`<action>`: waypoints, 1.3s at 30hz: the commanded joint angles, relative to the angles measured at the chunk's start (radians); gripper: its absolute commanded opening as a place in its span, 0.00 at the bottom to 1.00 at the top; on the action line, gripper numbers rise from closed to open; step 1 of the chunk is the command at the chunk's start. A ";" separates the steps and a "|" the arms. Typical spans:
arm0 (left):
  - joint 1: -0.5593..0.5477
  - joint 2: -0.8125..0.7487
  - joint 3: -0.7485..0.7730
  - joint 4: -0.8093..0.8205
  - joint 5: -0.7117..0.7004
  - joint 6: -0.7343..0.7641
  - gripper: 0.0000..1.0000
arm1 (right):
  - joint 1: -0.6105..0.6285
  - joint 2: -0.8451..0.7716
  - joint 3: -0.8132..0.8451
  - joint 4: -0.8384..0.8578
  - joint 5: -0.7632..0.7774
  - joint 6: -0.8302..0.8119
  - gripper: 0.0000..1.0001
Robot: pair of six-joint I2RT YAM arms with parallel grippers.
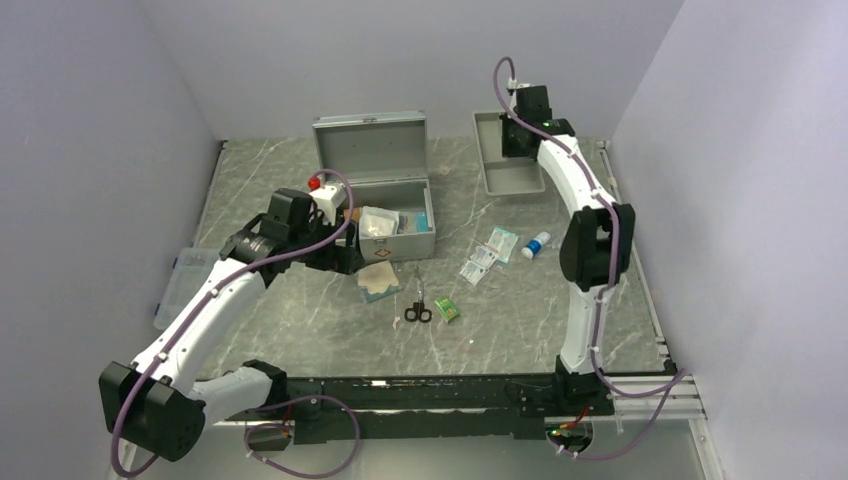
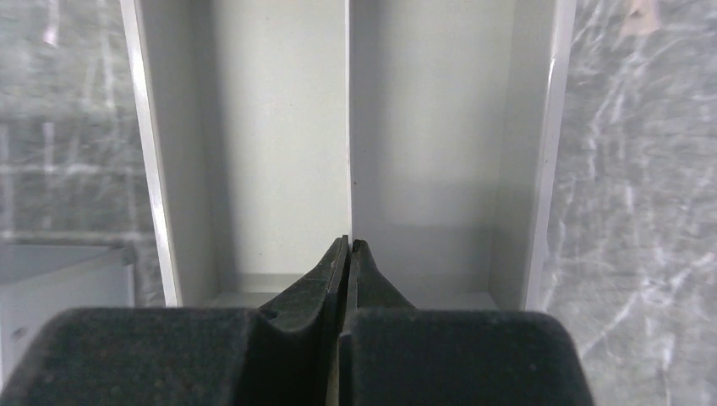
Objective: Organize the medicine kit
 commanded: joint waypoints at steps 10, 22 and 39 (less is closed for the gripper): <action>-0.004 -0.059 -0.002 0.010 0.007 0.002 0.99 | 0.106 -0.452 -0.396 0.021 0.151 0.139 0.00; -0.004 -0.099 -0.008 0.014 0.015 -0.001 0.99 | 0.253 -0.950 -0.933 -0.026 0.305 0.378 0.00; -0.004 -0.114 -0.007 0.014 0.032 -0.001 0.99 | 0.263 -1.201 -1.237 -0.252 0.248 0.646 0.00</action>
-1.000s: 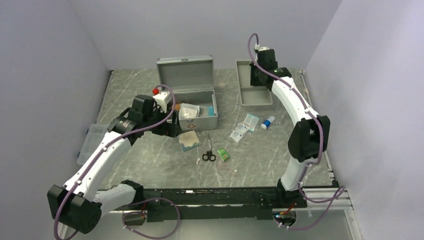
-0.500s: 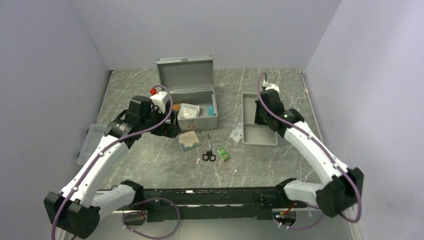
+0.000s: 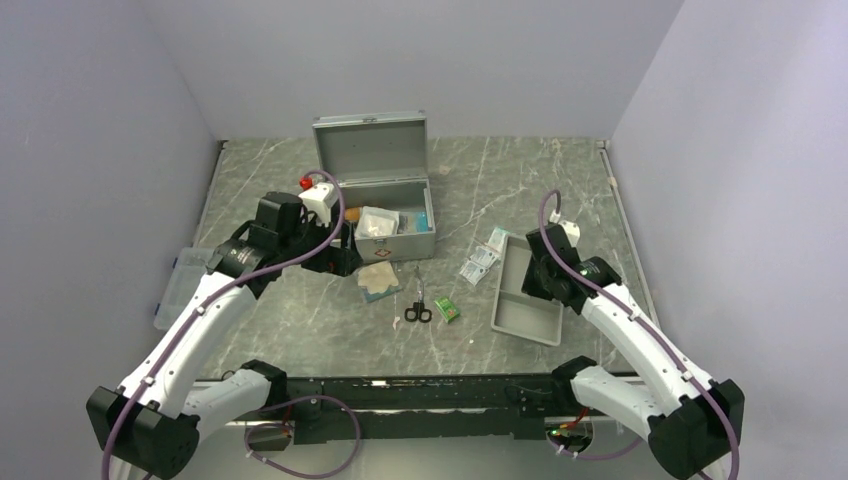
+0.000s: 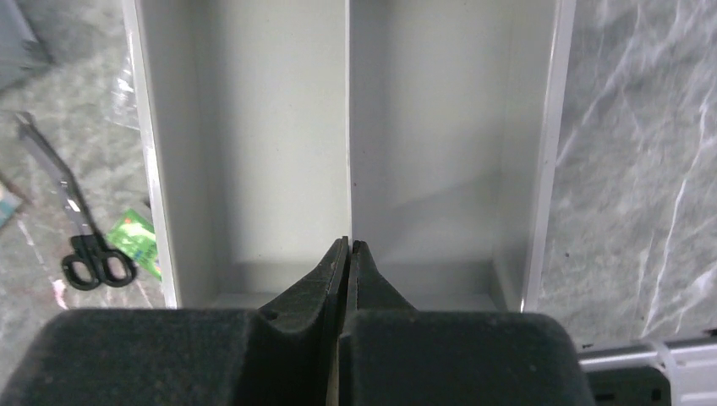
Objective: Organize the medicine kit
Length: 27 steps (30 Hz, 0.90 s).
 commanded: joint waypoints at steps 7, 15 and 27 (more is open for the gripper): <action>-0.004 -0.019 -0.003 0.015 0.031 -0.001 0.99 | 0.008 0.035 -0.094 -0.096 0.022 0.201 0.00; -0.003 -0.016 -0.006 0.018 0.042 -0.003 0.99 | 0.009 0.174 -0.100 -0.178 0.134 0.431 0.00; -0.004 -0.007 -0.006 0.017 0.042 -0.002 0.99 | -0.028 0.286 -0.060 -0.069 0.156 0.555 0.00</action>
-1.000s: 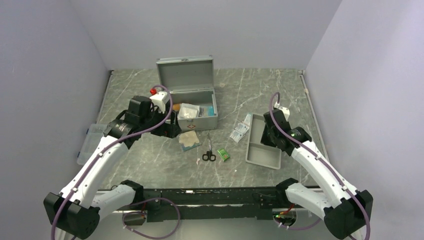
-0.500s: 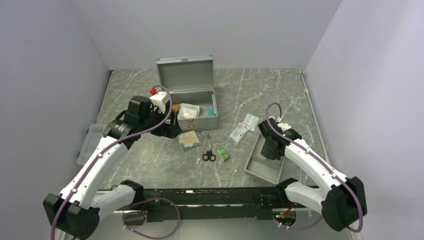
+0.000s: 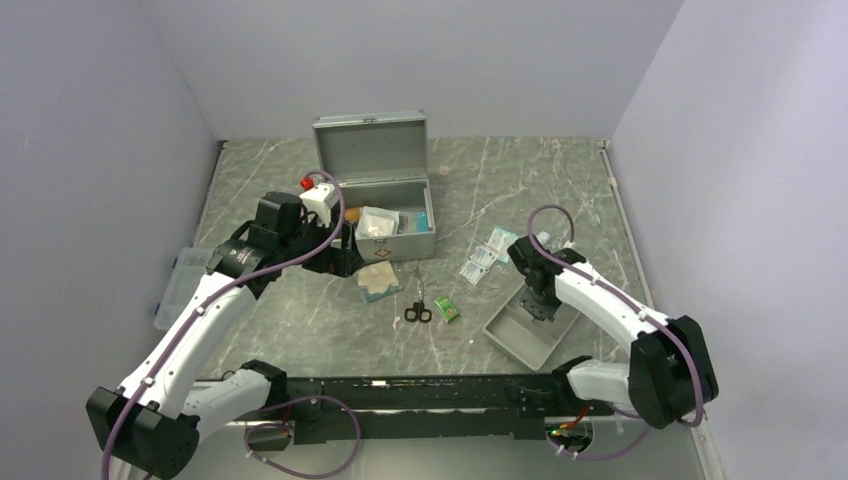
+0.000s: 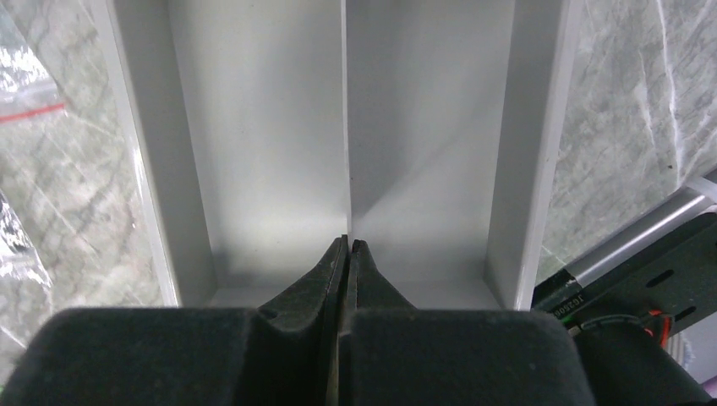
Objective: Organize the medicine kit
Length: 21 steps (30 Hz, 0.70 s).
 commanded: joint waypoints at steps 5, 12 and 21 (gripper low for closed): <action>-0.004 -0.001 -0.006 0.016 0.015 -0.002 0.99 | -0.031 0.127 0.055 0.103 0.028 0.096 0.03; -0.004 0.002 -0.006 0.015 0.013 -0.002 0.99 | -0.036 0.153 0.089 0.088 0.043 0.096 0.32; -0.004 0.009 -0.003 0.013 0.007 -0.001 0.99 | -0.037 0.008 0.221 -0.013 0.150 0.003 0.48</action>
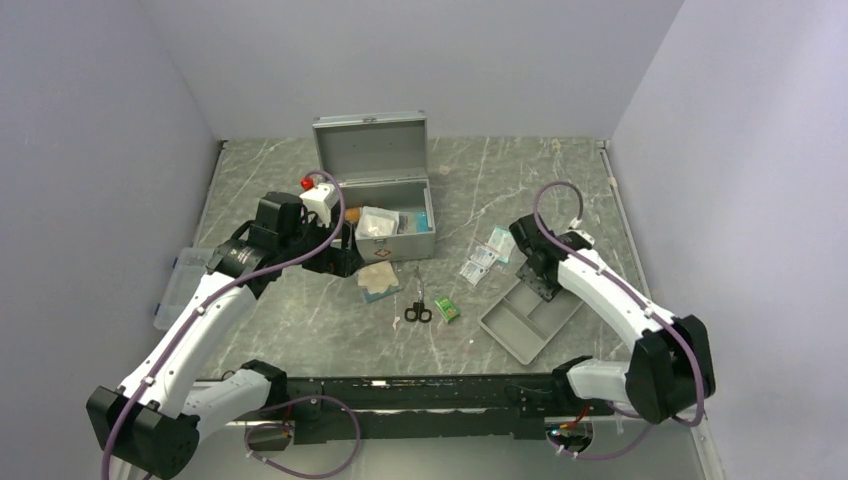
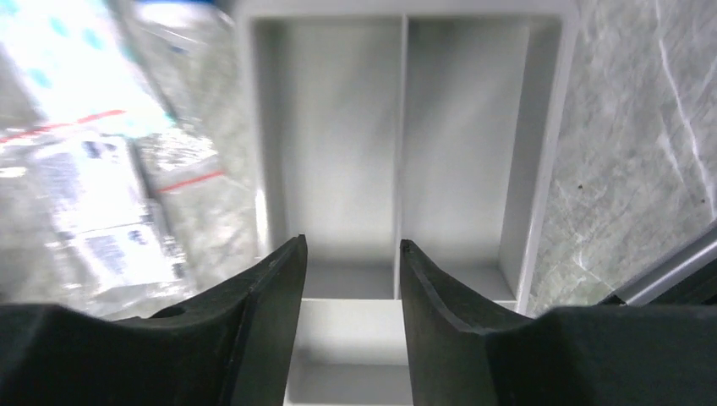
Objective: Organize the medicine kit
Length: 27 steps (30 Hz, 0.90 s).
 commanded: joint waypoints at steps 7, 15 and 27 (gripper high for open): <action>-0.004 0.009 -0.004 0.013 0.005 -0.001 0.99 | -0.012 0.039 0.247 0.015 0.082 -0.240 0.51; -0.004 0.009 -0.004 0.012 0.001 0.001 0.99 | 0.006 0.150 0.277 0.227 -0.147 -0.379 0.54; -0.004 0.005 -0.004 0.011 -0.004 0.001 0.99 | 0.108 0.344 0.306 0.318 -0.208 -0.322 0.55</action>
